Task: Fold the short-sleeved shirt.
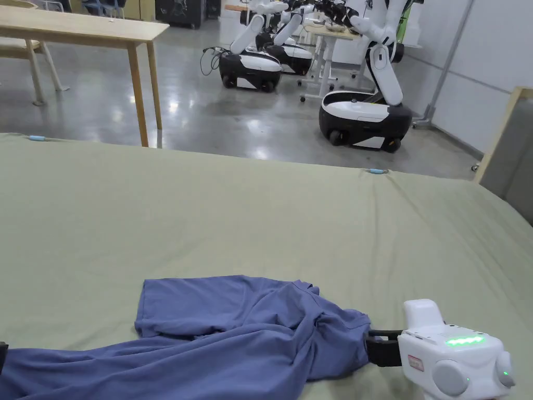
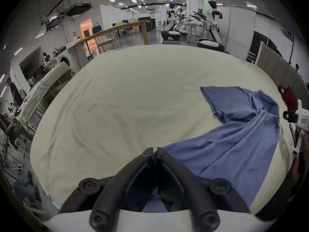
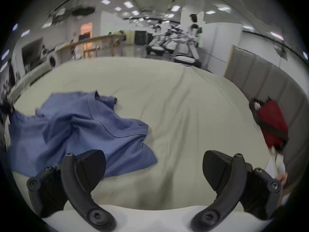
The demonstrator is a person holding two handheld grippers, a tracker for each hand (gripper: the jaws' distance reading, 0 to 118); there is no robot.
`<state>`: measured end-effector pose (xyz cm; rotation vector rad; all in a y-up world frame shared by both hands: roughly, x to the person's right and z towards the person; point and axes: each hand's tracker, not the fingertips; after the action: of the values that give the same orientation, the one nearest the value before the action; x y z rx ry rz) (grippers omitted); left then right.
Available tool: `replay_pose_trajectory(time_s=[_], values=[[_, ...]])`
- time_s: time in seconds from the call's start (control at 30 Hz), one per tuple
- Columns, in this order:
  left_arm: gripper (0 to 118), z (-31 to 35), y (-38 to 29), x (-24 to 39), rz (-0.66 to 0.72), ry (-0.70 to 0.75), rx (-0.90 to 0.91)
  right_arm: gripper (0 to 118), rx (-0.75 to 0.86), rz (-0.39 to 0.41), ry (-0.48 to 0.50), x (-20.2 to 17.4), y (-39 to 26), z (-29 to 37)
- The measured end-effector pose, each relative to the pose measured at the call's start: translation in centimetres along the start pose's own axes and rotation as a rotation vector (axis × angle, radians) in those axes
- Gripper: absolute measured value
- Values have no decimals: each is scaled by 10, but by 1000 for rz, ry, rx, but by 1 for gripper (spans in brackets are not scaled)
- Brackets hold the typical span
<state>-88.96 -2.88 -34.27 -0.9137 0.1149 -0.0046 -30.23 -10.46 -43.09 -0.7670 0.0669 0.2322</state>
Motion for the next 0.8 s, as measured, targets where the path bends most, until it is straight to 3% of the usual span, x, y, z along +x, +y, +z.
replay_pose_trajectory(time_s=[0.07, 0.2, 0.3, 0.33, 0.37, 0.4, 0.43, 0.5, 0.63, 0.8], values=[[0, -3, 0, -2, 2, 2, -3, 117, -48, 79, -10, -4, 1, -19], [0, -16, 0, -5, 6, 17, -20, 112, -110, 168, 83, -16, -4, -45], [0, -23, -2, -4, 6, 29, -26, 91, -106, 95, 162, -11, -1, -42], [0, -25, -2, -5, 5, 31, -28, 72, -101, 45, 230, -7, 1, -39], [0, -27, -1, -6, 5, 31, -30, 32, -96, 22, 251, -7, 1, -36], [0, -28, 0, -7, 5, 29, -33, 12, -92, 44, 211, -10, 1, -28], [0, -23, -2, -1, 0, 29, -28, 11, -95, 46, 210, -10, 3, -25], [0, -22, 1, -3, -15, 18, -22, 10, -106, -26, 243, -6, 8, -16], [0, 6, 18, -7, -5, 24, 91, 9, 21, -111, 248, -4, 35, 36], [0, 67, 70, -13, -39, 47, 263, 9, 212, -104, 211, -3, 106, 130]])
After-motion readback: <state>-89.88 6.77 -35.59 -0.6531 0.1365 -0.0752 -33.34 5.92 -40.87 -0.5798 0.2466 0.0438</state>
